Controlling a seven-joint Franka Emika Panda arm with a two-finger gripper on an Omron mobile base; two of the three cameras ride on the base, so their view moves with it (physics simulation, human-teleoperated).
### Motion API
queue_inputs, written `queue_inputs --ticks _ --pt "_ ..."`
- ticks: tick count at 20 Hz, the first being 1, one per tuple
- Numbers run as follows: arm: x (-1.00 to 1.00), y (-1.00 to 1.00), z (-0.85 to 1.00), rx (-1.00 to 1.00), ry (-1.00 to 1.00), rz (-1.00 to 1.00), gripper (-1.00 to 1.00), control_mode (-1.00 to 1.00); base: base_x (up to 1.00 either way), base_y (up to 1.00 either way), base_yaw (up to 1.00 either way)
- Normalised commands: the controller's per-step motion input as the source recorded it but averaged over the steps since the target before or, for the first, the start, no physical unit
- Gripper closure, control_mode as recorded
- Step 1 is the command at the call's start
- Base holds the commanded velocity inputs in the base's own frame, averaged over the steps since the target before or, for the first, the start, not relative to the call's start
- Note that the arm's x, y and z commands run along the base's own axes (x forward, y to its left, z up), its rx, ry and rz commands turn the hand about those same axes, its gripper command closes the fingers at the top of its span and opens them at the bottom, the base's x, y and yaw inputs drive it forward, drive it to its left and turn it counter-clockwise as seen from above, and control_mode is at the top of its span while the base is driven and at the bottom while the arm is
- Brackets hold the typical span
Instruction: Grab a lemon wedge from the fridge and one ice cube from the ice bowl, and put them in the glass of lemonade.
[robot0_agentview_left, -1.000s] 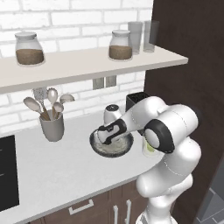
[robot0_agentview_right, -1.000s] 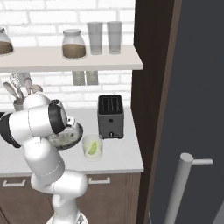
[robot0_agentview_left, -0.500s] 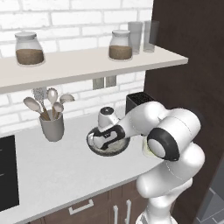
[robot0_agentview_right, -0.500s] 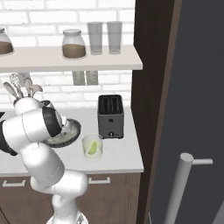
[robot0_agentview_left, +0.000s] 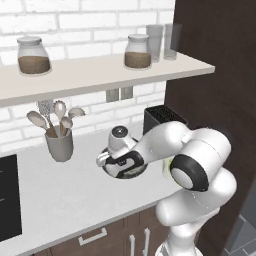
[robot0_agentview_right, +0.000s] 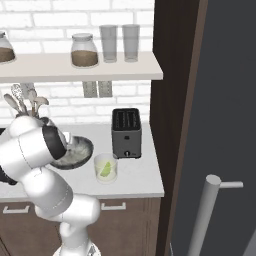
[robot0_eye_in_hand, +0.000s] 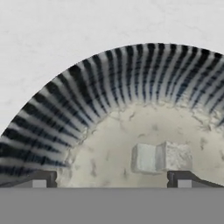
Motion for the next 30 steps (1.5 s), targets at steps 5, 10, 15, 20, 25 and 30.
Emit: queue_inputs --ticks 5,10,15,20,25,30 --pt "0.14 0.19 0.01 0.00 0.00 0.07 -1.00 -1.00 0.00 0.00 0.00" --pt "0.17 -0.01 0.00 0.00 0.00 0.01 -1.00 -1.00 0.00 0.00 0.00" --pt "0.07 -0.01 -0.14 0.00 0.00 0.01 -1.00 -1.00 0.00 0.00 0.00" --pt "0.00 -0.05 -0.51 0.03 0.00 0.00 -1.00 -1.00 0.00 0.00 0.00" --pt "-0.06 -0.20 -0.59 0.07 0.00 0.00 -1.00 -1.00 0.00 0.00 0.00" --pt "-0.22 -0.26 -0.44 0.08 0.01 0.00 -1.00 -1.00 0.00 0.00 0.00"
